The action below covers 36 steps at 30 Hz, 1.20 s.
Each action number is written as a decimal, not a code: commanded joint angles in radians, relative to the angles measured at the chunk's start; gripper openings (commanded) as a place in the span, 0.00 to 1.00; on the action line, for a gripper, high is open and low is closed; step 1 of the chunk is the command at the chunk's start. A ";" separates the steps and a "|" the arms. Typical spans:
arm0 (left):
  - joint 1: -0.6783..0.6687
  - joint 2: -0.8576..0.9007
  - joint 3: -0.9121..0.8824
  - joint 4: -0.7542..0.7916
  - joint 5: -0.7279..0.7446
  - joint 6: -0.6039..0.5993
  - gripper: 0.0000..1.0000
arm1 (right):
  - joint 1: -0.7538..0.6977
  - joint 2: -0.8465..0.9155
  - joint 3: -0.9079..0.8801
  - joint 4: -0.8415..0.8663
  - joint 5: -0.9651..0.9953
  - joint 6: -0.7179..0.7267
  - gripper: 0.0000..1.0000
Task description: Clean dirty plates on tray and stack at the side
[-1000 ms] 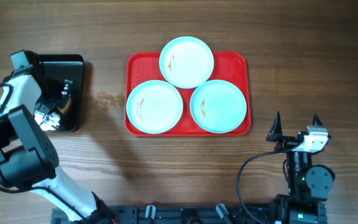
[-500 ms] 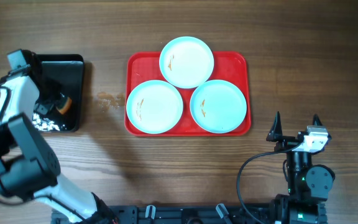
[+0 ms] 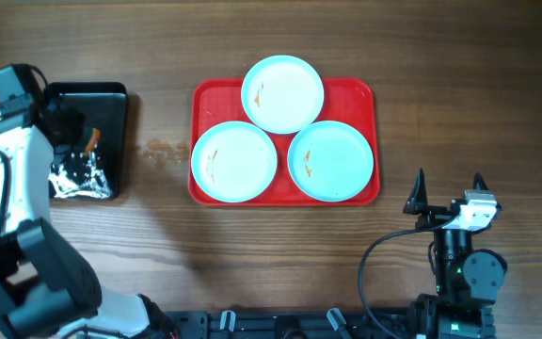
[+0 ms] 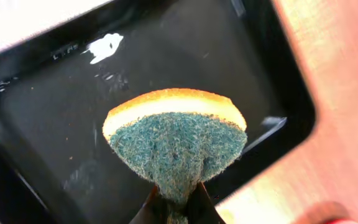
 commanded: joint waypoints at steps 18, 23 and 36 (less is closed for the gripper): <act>0.003 -0.035 -0.034 -0.116 -0.044 -0.085 0.04 | -0.005 0.001 -0.002 0.002 0.011 0.002 1.00; 0.003 -0.035 -0.034 -0.123 -0.045 -0.085 0.04 | -0.005 0.001 -0.002 0.002 0.011 0.002 1.00; 0.003 -0.035 -0.034 -0.118 -0.045 -0.085 0.04 | -0.005 0.001 -0.002 0.002 0.026 -0.137 1.00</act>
